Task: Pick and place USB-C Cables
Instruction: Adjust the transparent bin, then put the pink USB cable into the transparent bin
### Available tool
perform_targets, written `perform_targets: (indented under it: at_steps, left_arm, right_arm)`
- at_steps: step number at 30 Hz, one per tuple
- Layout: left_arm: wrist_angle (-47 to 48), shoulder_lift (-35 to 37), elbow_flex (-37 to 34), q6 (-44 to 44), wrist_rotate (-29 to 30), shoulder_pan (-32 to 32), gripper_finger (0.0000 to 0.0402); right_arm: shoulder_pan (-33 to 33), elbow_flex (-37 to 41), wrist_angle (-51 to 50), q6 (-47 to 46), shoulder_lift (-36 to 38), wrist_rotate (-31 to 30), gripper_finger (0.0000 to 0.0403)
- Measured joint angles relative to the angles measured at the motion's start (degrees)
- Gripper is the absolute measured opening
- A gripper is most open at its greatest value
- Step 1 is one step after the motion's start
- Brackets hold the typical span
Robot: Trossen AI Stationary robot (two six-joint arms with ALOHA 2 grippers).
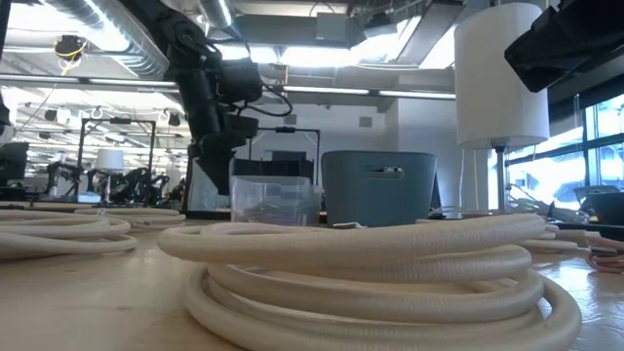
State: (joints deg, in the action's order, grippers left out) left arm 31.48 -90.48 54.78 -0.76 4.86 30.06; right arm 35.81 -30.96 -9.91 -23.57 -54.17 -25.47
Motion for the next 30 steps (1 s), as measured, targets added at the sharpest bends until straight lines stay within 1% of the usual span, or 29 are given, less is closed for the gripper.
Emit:
perform_targets:
  at_steps: [3,7,11,12,13,16,17,18,19,20,22,24,25,28,30]
  left_arm:
    - [-2.5,0.0,0.0,0.0,-0.7,-0.8,0.0001]
    - [-3.9,0.0,0.0,0.8,-3.1,-1.2,0.0001]
    - [-2.9,0.0,0.0,1.6,-2.5,-1.2,0.0001]
    - [-1.5,0.0,0.2,2.1,-0.3,-1.2,0.0001]
    - [1.7,0.0,0.9,3.0,4.1,-1.3,0.0001]
    - [14.8,0.0,4.2,7.8,21.8,-1.5,0.0001]
    - [19.4,0.1,5.5,10.2,26.3,-1.7,0.0001]
    - [23.7,0.4,6.7,12.6,28.9,-2.1,0.0001]
    - [27.2,1.0,7.8,15.0,29.4,-2.8,0.0001]
    - [29.5,1.9,8.7,17.5,29.0,-4.1,0.0001]
    - [29.7,4.4,9.0,21.5,24.8,-7.9,0.0001]
    - [28.0,7.6,8.9,23.8,20.8,-13.8,0.0001]
    - [26.4,9.1,8.9,24.6,19.7,-17.3,0.0001]
    - [21.7,13.2,8.9,28.8,19.9,-28.5,0.0001]
    - [16.4,15.2,8.9,31.9,22.4,-36.1,0.0001]
  right_arm:
    - [0.0,0.0,0.0,0.0,0.0,0.0,0.0037]
    - [0.0,0.0,0.0,0.0,0.0,0.0,0.0037]
    - [0.0,0.0,0.0,0.0,0.0,0.0,0.0037]
    - [0.0,0.0,0.0,0.0,0.0,0.0,0.0037]
    - [0.0,0.0,0.0,0.0,0.0,0.0,0.0037]
    - [0.0,0.0,0.0,-0.1,0.0,0.0,0.0037]
    - [0.0,0.0,0.0,-0.1,0.0,0.0,0.0037]
    - [0.0,0.0,0.0,-0.1,0.0,0.0,0.0037]
    - [0.0,0.0,0.0,-0.1,0.0,0.0,0.0037]
    - [0.0,0.0,0.0,-0.1,0.0,0.0,0.0037]
    - [0.0,0.0,-0.2,-0.2,0.0,0.0,0.0037]
    - [0.0,0.0,-0.2,-0.3,0.0,0.2,0.0037]
    - [0.0,0.0,-0.4,-0.3,0.0,0.2,0.0037]
    - [0.0,0.0,-0.5,-0.2,0.0,2.1,0.0037]
    - [0.0,0.0,-0.4,-0.1,0.0,3.6,0.0037]
